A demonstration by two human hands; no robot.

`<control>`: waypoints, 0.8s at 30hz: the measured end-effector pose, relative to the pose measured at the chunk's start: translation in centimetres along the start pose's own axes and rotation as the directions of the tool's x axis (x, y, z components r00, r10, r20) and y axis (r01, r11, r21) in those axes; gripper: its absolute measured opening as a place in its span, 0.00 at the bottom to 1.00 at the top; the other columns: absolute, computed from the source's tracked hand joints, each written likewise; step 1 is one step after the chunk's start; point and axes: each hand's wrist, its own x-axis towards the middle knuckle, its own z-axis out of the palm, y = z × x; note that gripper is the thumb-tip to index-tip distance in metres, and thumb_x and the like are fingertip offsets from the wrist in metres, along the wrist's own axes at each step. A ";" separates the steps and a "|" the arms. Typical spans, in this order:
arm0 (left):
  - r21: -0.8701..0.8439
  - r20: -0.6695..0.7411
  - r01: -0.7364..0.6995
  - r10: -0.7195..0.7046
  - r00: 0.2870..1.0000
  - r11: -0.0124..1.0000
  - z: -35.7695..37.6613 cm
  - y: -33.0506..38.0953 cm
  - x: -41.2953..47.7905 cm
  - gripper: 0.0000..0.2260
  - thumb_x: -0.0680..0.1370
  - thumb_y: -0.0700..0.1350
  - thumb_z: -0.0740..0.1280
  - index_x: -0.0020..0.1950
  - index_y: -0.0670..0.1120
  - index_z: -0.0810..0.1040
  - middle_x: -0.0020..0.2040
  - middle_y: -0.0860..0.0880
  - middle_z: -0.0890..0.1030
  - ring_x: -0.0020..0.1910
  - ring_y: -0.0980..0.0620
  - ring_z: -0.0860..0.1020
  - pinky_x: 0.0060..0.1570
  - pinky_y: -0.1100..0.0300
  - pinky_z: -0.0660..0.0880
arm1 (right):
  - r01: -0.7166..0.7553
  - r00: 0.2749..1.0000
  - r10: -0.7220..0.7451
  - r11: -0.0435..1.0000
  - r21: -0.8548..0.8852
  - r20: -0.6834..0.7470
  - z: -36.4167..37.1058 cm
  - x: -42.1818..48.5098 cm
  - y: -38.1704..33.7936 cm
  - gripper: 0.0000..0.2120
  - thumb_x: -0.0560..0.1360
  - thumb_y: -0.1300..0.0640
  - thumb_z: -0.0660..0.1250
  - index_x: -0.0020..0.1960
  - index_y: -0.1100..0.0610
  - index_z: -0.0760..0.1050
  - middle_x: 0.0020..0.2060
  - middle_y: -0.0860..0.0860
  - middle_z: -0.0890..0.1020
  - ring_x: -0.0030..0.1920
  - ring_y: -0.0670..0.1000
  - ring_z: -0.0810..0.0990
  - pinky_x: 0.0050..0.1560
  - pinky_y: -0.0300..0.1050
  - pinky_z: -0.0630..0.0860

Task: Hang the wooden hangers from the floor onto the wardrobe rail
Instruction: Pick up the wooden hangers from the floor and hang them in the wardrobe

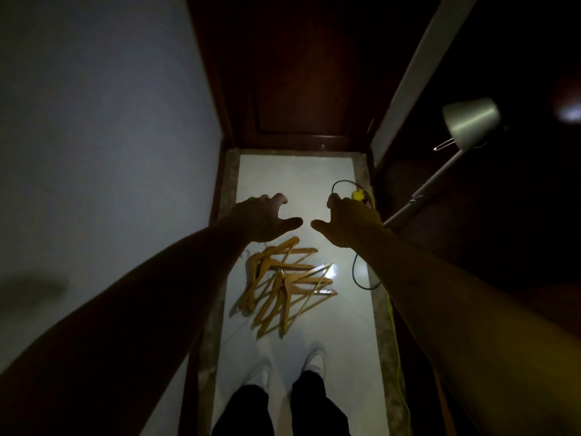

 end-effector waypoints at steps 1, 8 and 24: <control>-0.026 0.018 0.028 -0.028 0.999 0.999 0.9 -0.2 0.2 0.35 0.78 0.68 0.58 0.77 0.49 0.61 0.73 0.41 0.71 0.67 0.40 0.73 0.62 0.48 0.72 | 0.028 0.999 -0.028 1.000 -0.009 0.016 0.8 0.7 0.3 0.30 0.76 0.36 0.63 0.68 0.57 0.67 0.58 0.56 0.78 0.57 0.58 0.78 0.52 0.53 0.76; -0.139 0.083 0.227 -0.218 0.973 0.964 6.1 -2.8 0.9 0.33 0.78 0.68 0.59 0.77 0.51 0.62 0.74 0.42 0.70 0.68 0.40 0.72 0.60 0.47 0.71 | 0.169 0.973 -0.167 0.986 0.006 0.160 5.9 3.9 0.4 0.24 0.77 0.40 0.66 0.62 0.56 0.69 0.44 0.51 0.77 0.42 0.52 0.78 0.36 0.45 0.74; -0.251 0.291 0.415 -0.340 0.894 0.875 15.6 -8.4 7.0 0.32 0.77 0.68 0.58 0.77 0.54 0.62 0.74 0.43 0.69 0.69 0.41 0.71 0.60 0.47 0.70 | 0.161 0.894 -0.131 0.986 -0.033 0.428 17.4 10.4 2.6 0.19 0.79 0.56 0.65 0.68 0.56 0.65 0.42 0.50 0.70 0.39 0.50 0.74 0.30 0.40 0.69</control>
